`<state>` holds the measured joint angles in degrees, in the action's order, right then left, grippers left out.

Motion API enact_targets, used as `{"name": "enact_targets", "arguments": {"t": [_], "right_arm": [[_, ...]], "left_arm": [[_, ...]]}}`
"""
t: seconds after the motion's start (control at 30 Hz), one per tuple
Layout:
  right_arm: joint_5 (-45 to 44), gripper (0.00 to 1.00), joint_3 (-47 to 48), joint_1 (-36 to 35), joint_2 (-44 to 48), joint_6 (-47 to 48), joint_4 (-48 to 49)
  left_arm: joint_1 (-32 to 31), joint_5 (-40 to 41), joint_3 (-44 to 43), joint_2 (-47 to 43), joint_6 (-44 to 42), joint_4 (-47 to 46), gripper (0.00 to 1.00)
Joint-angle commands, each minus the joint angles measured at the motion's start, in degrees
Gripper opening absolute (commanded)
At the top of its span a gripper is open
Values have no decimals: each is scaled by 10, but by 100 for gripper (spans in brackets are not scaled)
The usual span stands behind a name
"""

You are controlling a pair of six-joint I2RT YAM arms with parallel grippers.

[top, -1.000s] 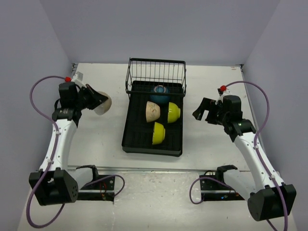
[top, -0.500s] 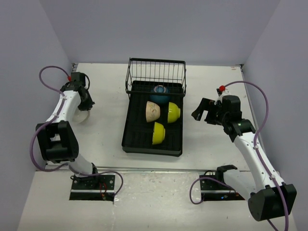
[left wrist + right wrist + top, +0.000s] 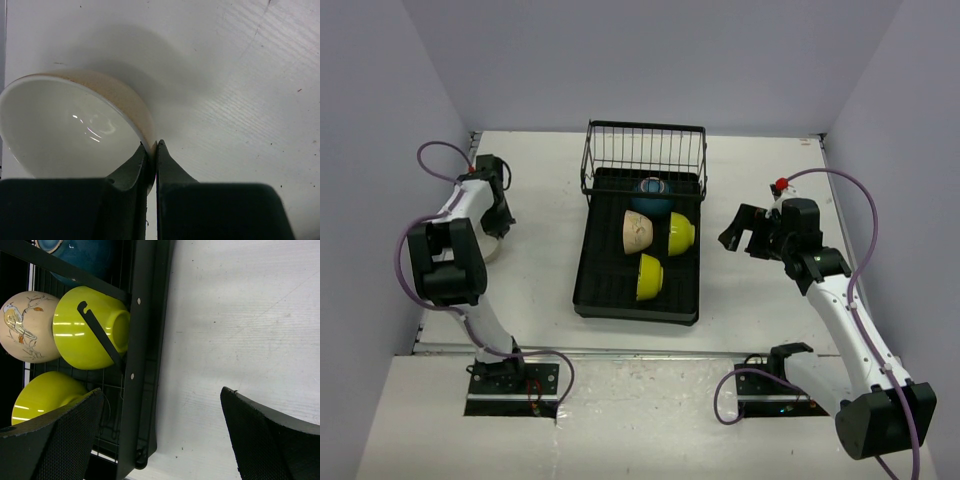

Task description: Unload the bowls from the dish rack

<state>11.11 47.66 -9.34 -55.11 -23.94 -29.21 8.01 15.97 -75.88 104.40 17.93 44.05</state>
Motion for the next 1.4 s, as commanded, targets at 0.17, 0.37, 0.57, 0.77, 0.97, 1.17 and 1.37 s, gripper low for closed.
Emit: {"name": "enact_targets", "arguments": {"t": [0.17,0.37,0.57,0.77,0.97,1.17,1.37], "right_arm": [[-14,99,18,-1,11,11,-1],[-15,99,16,-2,16,14,-3],[-19,99,17,-1,17,15,-4],[-21,99,24,-1,5,14,-1],[-22,99,19,-1,2,9,6],[-25,99,31,-1,-15,9,6],[-18,99,25,-1,-15,7,8]], "left_arm": [[9,18,-41,6,-13,-27,29],[10,15,-41,-10,-4,-27,52],[10,-27,-38,-135,24,-34,69],[10,-240,88,-350,69,-119,66],[-70,-526,298,-493,178,-329,58],[-194,-624,437,-545,325,-561,59],[-270,-583,513,-581,430,-666,60]]}}
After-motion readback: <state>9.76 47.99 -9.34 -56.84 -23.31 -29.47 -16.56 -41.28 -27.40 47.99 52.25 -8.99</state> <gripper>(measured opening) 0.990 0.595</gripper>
